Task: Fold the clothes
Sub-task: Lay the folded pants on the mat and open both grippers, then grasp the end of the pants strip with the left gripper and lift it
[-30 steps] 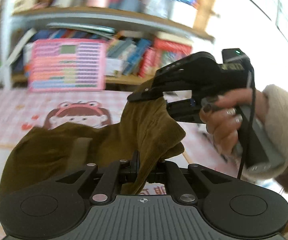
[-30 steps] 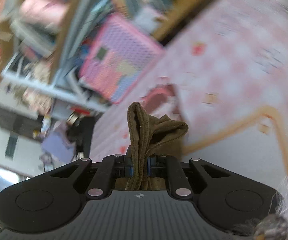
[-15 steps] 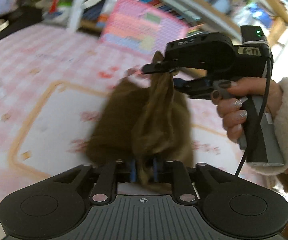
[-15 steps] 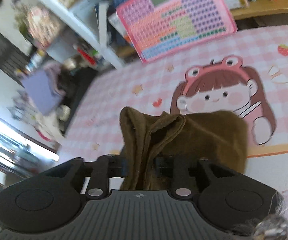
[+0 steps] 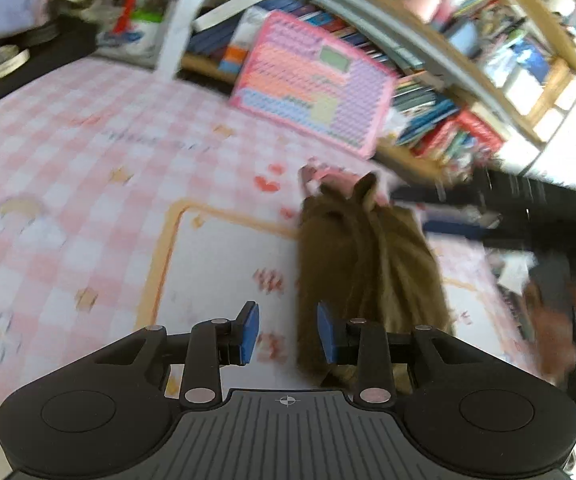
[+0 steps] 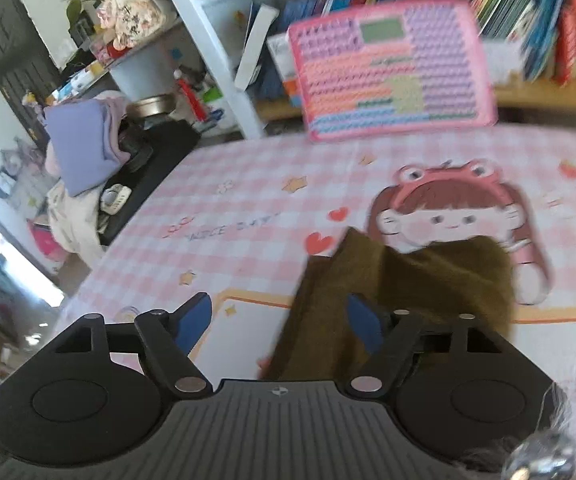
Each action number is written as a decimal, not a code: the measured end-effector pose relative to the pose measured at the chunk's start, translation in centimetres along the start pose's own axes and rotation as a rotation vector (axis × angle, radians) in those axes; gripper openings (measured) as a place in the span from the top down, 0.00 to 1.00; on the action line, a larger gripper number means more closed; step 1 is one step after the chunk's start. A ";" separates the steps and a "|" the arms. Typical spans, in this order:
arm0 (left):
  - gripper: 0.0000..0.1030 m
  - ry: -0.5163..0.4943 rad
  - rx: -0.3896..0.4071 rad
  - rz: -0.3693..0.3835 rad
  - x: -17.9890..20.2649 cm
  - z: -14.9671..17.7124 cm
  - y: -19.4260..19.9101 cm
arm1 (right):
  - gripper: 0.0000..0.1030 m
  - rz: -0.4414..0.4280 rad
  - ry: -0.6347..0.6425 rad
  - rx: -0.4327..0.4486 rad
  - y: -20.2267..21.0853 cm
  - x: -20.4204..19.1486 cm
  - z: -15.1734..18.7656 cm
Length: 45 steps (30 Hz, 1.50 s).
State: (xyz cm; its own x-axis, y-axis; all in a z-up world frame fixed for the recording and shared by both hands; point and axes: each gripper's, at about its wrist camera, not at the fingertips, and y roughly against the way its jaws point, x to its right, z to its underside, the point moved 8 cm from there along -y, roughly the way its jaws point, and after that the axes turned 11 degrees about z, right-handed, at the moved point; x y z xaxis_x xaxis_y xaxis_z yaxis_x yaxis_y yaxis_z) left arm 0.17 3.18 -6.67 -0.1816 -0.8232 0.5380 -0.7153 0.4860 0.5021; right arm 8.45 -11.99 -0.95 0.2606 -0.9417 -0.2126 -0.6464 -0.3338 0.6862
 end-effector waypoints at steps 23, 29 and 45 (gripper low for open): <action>0.93 -0.236 0.018 0.353 6.3 -5.2 -7.6 | 0.30 0.308 -0.230 -0.080 0.4 6.7 9.9; 0.88 -0.037 -0.106 0.160 -0.8 -4.5 -10.8 | 0.30 0.306 -0.255 -0.065 1.2 7.1 9.3; 0.64 0.016 -0.093 0.094 -1.5 -6.2 -13.3 | 0.30 0.317 -0.258 -0.128 0.8 7.3 10.7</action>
State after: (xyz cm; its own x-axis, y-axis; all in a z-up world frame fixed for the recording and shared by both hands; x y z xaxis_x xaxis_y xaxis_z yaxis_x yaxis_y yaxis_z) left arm 14.13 -0.22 -9.99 -0.2337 -0.7679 0.5964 -0.6296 0.5869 0.5091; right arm 2.19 -19.61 -9.40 -0.1351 -0.9818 -0.1335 -0.5670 -0.0339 0.8230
